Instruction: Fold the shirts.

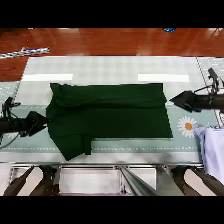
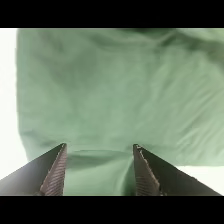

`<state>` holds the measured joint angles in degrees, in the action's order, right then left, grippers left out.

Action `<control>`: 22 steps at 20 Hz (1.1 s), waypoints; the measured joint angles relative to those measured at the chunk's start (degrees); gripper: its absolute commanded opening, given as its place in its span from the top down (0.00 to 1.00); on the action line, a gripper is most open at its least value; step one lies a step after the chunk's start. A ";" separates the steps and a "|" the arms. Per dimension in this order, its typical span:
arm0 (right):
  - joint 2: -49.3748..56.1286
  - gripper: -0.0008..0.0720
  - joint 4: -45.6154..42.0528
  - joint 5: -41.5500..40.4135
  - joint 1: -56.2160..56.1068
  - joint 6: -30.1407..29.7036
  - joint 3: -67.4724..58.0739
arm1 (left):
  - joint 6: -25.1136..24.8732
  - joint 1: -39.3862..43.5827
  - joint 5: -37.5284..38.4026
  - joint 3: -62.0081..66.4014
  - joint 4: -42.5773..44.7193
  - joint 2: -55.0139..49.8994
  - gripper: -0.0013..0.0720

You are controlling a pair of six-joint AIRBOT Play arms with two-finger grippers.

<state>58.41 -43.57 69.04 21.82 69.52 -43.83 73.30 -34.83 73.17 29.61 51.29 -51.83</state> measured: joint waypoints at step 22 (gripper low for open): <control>-9.84 0.42 -7.63 -2.89 7.98 5.79 11.10 | 0.35 9.16 -2.49 -7.45 3.15 -12.46 0.96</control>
<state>48.58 -51.20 66.15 29.80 75.31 -32.73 73.65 -25.67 70.67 22.15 54.43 -64.29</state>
